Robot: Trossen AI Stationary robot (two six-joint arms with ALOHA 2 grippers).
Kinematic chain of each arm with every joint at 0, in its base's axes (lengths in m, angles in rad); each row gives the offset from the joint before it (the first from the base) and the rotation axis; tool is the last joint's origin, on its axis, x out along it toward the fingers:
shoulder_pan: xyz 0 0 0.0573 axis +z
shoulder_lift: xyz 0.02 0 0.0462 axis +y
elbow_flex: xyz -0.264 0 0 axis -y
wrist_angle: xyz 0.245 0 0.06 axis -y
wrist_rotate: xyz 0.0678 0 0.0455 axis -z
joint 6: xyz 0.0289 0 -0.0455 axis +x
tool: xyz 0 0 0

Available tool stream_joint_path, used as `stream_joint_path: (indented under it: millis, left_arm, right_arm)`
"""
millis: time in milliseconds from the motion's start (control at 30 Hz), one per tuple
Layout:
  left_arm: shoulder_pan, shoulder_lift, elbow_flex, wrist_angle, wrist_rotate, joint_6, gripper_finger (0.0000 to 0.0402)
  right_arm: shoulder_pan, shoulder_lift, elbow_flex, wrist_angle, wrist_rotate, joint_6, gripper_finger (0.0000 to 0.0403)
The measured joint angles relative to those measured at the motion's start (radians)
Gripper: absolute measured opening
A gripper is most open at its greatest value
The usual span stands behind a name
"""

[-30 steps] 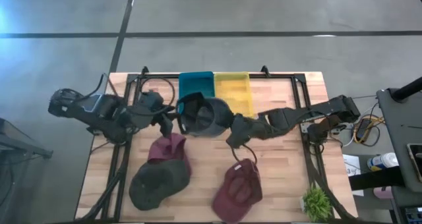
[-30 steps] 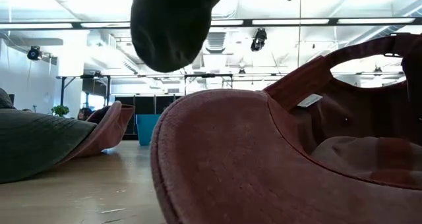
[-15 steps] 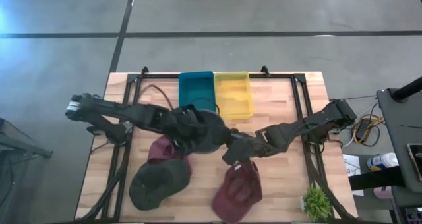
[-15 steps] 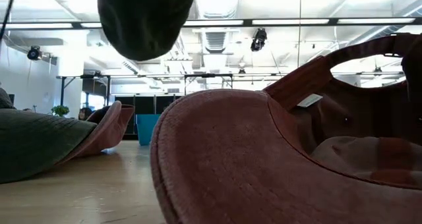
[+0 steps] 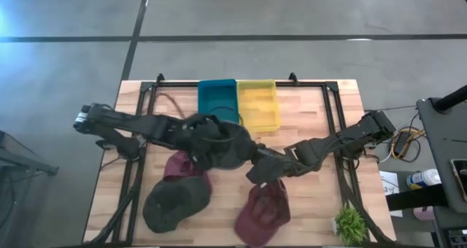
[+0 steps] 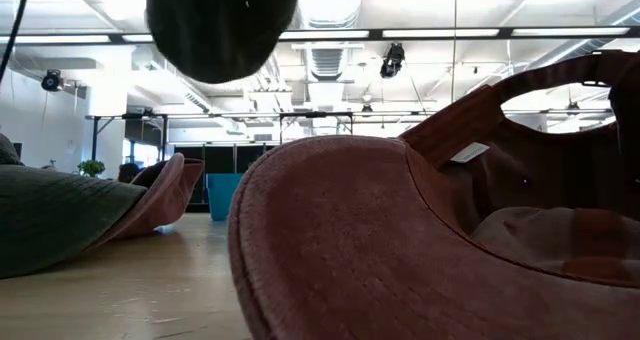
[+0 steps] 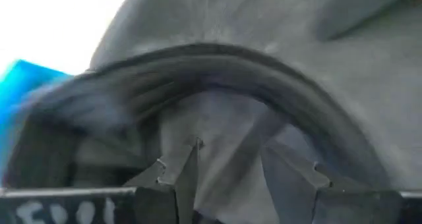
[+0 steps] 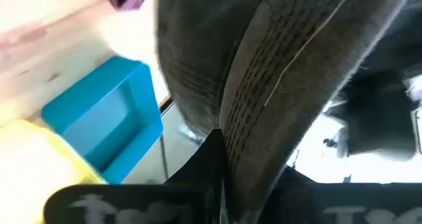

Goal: Pick & Place hat
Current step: Put the black cap into the yellow bin

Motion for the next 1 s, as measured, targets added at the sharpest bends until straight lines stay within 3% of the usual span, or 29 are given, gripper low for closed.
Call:
stream_joint_path:
  millis: [133, 300, 400, 567, 733, 1000]
  left_arm:
    - [-0.053, -0.086, 0.034, -0.186, -0.157, -0.017, 0.0158]
    - [-0.061, -0.192, -0.047, -0.425, -0.192, -0.220, 0.0158]
    - [-0.059, -0.253, -0.147, -0.430, -0.225, -0.269, 0.0158]
    - [-0.058, -0.317, -0.303, -0.402, -0.188, -0.339, 0.0158]
    - [-0.057, -0.341, -0.447, -0.246, -0.158, -0.303, 0.0158]
    - [-0.035, -0.303, -0.522, 0.313, -0.160, 0.010, 0.0158]
  right_arm:
    - [-0.012, -0.002, -0.001, -0.057, 0.007, 0.019, 0.0013]
    - [-0.014, -0.006, -0.002, -0.049, 0.006, 0.005, 0.0013]
    - [-0.015, -0.006, 0.007, -0.048, 0.006, 0.003, 0.0013]
    - [-0.014, -0.006, 0.009, -0.046, 0.006, 0.001, 0.0013]
    - [-0.012, -0.007, 0.009, -0.042, 0.003, 0.000, 0.0013]
    - [-0.012, -0.007, 0.009, -0.043, -0.009, 0.023, 0.0013]
